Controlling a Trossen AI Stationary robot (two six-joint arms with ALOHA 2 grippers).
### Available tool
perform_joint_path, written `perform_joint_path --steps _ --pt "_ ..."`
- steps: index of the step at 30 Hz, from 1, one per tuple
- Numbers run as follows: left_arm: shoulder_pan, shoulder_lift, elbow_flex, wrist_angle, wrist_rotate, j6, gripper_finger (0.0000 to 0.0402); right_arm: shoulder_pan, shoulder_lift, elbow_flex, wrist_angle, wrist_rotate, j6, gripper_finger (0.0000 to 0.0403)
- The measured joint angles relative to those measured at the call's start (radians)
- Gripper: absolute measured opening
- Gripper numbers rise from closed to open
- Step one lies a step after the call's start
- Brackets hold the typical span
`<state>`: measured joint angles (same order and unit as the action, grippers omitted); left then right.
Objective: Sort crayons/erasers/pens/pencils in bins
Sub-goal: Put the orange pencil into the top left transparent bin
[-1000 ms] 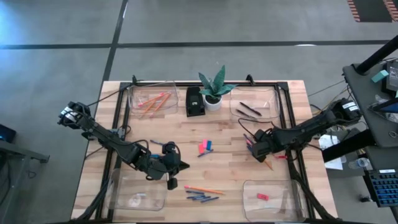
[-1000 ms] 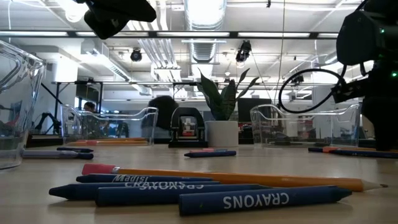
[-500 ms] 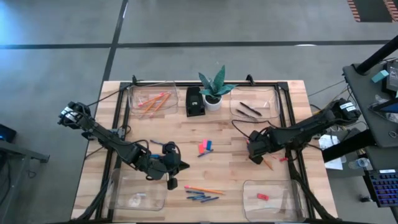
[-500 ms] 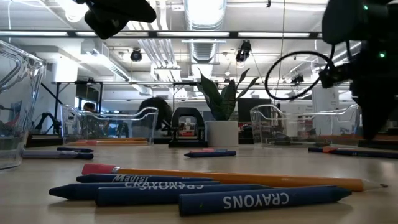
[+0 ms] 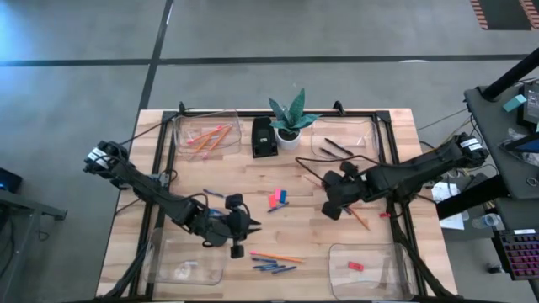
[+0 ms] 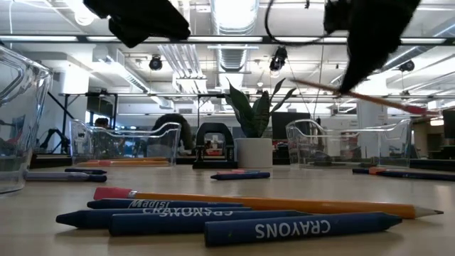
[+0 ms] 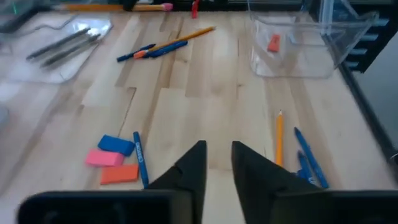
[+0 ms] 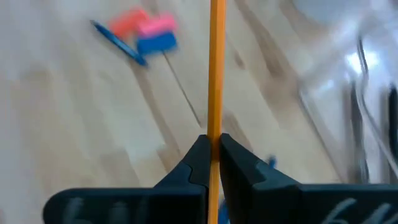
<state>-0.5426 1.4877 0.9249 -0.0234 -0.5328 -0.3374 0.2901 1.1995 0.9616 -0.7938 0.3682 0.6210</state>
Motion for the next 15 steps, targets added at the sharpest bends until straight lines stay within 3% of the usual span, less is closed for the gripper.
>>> perform_joint_path --steps 4,7,12,15 --pt "0.009 0.034 0.002 0.085 -0.064 0.113 0.0111 0.0 0.0 0.026 0.208 0.03 -0.151 0.0013" --pt "0.026 0.044 0.011 0.131 -0.155 0.072 0.0133 0.0 0.0 0.016 0.46 0.036 -0.319 0.0013" --pt "0.038 0.044 0.006 0.246 -0.331 0.035 0.0141 0.0 0.011 -0.029 0.851 0.021 -0.557 0.0013" --pt "0.042 0.057 0.005 0.379 -0.352 0.11 0.0141 0.0 0.047 -0.033 0.983 -0.038 -0.642 0.0013"
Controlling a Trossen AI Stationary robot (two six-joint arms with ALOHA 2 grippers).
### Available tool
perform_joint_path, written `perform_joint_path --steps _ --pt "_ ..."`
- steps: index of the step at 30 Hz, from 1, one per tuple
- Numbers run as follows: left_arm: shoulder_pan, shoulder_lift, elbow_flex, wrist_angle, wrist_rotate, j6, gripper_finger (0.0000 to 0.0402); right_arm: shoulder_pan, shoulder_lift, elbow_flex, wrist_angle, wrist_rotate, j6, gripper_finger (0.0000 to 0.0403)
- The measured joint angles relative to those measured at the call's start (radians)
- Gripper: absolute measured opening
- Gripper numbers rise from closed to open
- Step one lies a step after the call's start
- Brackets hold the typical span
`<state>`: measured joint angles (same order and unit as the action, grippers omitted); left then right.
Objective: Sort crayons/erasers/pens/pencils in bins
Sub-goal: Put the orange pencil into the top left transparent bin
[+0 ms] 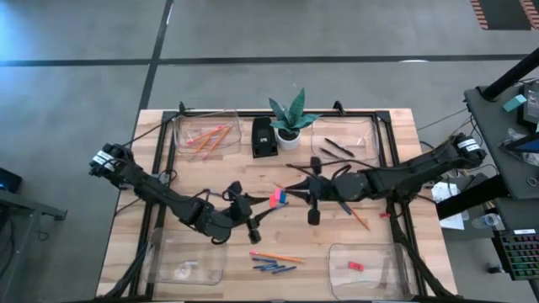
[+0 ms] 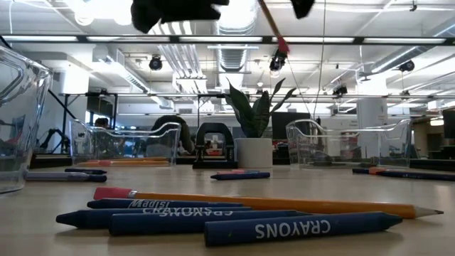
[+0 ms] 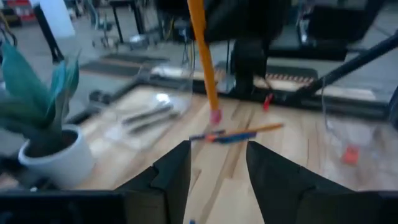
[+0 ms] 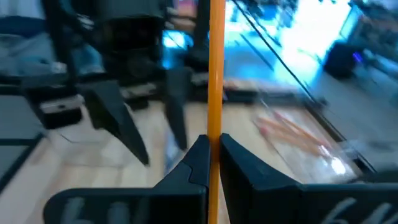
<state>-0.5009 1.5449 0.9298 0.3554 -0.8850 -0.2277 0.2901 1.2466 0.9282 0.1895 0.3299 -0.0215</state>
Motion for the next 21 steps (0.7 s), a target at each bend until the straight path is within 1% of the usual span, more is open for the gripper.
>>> perform_joint_path --steps 3,7,10,14,21 --pt "0.006 0.019 0.0 0.101 -0.006 0.064 0.0141 0.0 0.046 0.0 0.078 -0.065 -0.048 0.0013" --pt "0.009 0.022 0.0 0.141 -0.013 0.083 0.0141 0.0 0.086 0.016 0.093 -0.075 -0.072 0.0013" --pt "0.011 0.025 0.0 0.136 -0.012 0.084 0.0141 0.0 0.107 0.036 0.094 -0.076 -0.096 0.0013" --pt "0.017 0.025 0.0 0.135 -0.011 0.083 0.0142 0.0 0.129 0.067 0.095 -0.122 -0.109 0.0013" --pt "0.018 0.025 0.0 0.142 -0.01 0.086 0.0142 0.0 0.13 0.082 0.101 -0.132 -0.113 0.0013"
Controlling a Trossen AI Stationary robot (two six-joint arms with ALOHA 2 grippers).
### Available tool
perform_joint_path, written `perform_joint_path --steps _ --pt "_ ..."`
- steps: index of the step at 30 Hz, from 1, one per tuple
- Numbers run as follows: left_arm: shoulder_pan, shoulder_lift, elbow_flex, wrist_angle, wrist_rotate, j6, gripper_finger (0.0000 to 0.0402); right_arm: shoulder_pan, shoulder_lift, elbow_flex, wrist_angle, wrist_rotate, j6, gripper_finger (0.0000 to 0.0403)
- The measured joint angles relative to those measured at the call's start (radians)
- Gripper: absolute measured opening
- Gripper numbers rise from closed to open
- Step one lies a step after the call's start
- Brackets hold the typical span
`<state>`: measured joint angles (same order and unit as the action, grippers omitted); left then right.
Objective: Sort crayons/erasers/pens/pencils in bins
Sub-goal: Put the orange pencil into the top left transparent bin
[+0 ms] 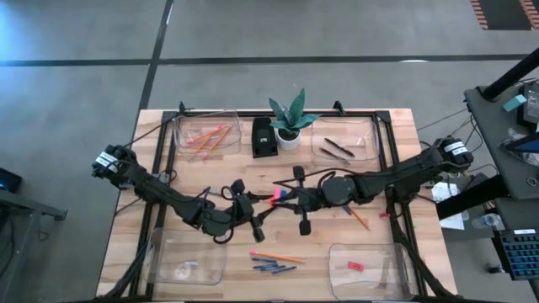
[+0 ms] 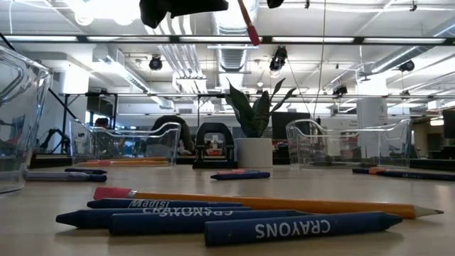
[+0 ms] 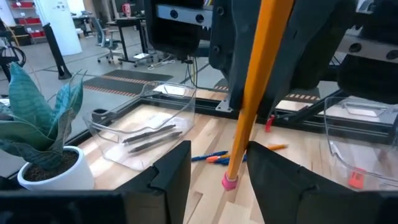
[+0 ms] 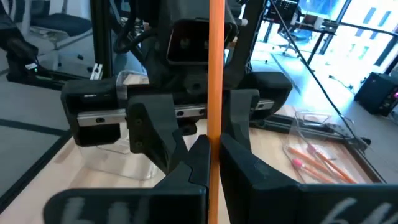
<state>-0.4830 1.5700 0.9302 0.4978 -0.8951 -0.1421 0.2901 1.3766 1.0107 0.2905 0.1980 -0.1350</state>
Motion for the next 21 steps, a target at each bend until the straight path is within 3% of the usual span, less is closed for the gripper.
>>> perform_joint_path --steps 12,21 --pt "0.017 -0.001 0.001 0.029 0.041 0.001 0.0133 -0.001 0.034 0.0 0.037 -0.018 -0.012 0.0013" --pt "0.019 -0.001 0.001 0.028 0.121 0.005 0.0018 0.0 0.035 0.0 0.04 -0.016 -0.021 0.0013"
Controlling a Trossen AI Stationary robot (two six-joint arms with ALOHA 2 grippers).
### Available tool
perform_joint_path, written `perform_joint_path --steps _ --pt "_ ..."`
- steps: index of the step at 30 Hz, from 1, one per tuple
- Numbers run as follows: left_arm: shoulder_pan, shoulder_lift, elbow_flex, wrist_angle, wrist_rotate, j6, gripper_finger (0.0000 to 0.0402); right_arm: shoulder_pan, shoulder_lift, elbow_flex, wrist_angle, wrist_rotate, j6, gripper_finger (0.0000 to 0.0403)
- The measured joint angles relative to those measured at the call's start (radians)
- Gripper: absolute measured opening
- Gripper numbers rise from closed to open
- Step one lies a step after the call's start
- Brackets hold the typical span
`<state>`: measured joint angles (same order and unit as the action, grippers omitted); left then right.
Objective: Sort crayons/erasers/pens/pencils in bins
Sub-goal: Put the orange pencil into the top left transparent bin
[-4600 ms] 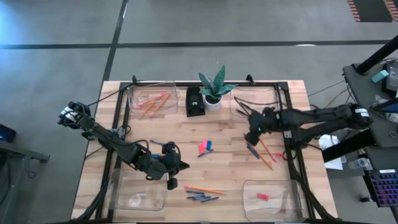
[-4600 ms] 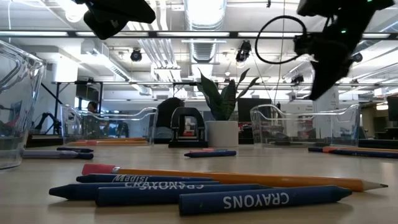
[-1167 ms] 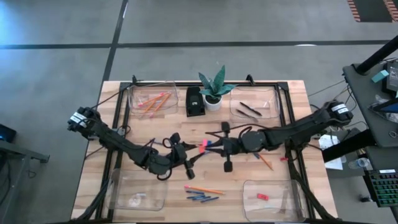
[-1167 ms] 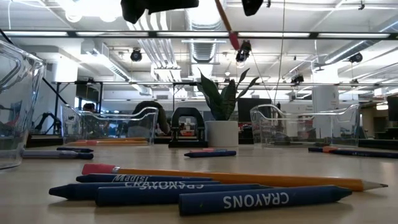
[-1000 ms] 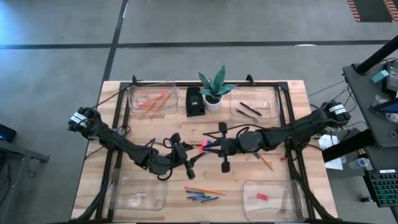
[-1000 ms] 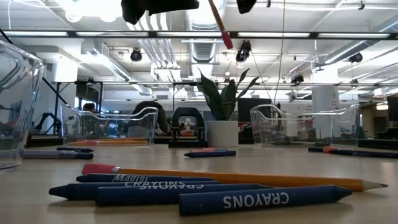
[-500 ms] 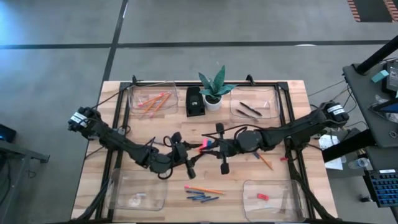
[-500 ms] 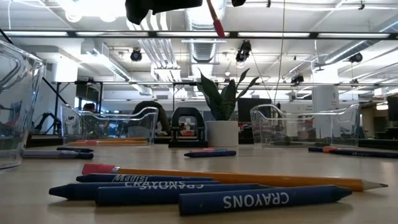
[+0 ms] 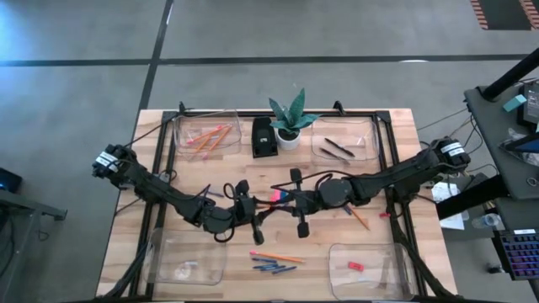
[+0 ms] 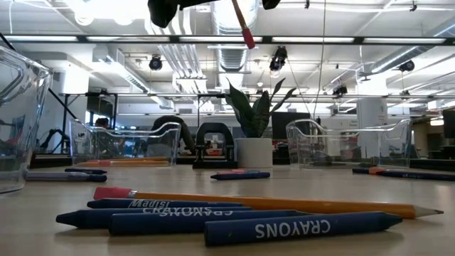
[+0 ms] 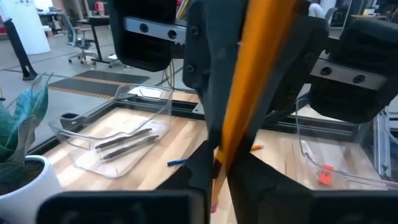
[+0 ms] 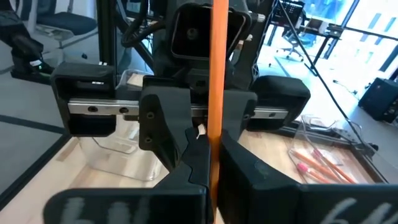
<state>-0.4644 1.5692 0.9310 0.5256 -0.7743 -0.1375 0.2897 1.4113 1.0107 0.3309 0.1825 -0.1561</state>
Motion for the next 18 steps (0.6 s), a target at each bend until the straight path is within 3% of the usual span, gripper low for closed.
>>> perform_joint_path --steps 8,14,18 --pt "0.0 0.0 0.0 0.0 0.009 0.014 0.0014 0.0 0.0 0.0 -0.005 0.0 0.006 0.0021" --pt "0.0 0.0 0.0 -0.012 0.012 0.014 0.0012 0.0 -0.018 0.0 -0.054 0.009 0.025 0.0092" --pt "0.0 -0.001 0.0 -0.066 0.011 0.014 0.0012 0.0 -0.08 -0.001 -0.16 0.07 0.028 0.0143"
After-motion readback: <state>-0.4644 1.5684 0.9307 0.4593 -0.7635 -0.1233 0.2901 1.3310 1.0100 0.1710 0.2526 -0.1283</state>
